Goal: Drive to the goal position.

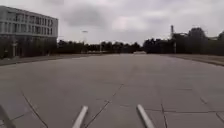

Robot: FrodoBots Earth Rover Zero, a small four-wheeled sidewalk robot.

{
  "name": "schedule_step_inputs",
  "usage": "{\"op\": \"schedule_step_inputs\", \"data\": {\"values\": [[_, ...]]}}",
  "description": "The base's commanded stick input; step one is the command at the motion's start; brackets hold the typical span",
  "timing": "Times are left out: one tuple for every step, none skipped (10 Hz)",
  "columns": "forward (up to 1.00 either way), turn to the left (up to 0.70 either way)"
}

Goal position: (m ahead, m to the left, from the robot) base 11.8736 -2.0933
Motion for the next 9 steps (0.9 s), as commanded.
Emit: {"op": "schedule_step_inputs", "data": {"values": [[0.00, 0.00], [0.00, 0.00], [0.00, 0.00], [0.13, 0.00], [0.90, 0.00], [1.00, 0.00], [1.00, 0.00], [1.00, 0.00], [1.00, -0.17]]}}
